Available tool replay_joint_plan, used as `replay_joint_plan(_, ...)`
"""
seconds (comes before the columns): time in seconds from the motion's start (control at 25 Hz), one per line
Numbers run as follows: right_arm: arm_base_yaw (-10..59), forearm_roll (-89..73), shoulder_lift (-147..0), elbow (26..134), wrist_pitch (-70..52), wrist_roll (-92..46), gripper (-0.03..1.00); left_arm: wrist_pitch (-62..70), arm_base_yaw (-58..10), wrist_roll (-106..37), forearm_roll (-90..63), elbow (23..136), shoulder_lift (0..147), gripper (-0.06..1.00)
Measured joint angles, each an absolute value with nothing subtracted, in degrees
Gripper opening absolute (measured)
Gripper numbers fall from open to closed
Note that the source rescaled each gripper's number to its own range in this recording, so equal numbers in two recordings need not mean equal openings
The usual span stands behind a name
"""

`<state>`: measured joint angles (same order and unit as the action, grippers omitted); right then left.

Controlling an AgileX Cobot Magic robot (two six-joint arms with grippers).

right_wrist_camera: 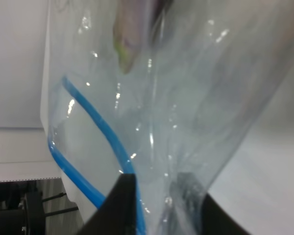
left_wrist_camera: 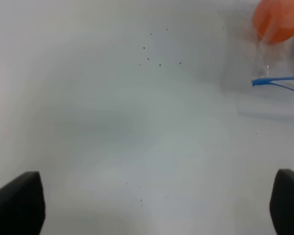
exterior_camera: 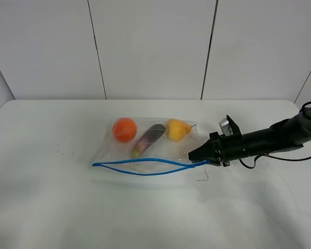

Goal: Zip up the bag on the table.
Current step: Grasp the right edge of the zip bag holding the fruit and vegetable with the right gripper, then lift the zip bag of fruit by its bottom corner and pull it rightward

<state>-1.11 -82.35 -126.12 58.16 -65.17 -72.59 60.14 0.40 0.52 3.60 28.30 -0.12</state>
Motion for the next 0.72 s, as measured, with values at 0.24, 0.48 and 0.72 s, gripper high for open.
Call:
replay_joint_plan(0.24, -1.1, -82.4, -126.1, 58.2, -65.2, -72.6, 0.08, 60.1, 0.4, 0.5, 3.6, 28.3, -0.1, 1.00)
replay_joint_plan(0.48, -1.1, -82.4, -126.1, 58.2, -65.2, -72.6, 0.07, 60.1, 0.4, 0.5, 3.6, 28.3, -0.1, 1.00)
replay_joint_plan(0.72, -1.1, -82.4, -126.1, 58.2, -65.2, -73.0, 0.07, 60.1, 0.4, 0.5, 3.6, 28.3, -0.1, 1.00)
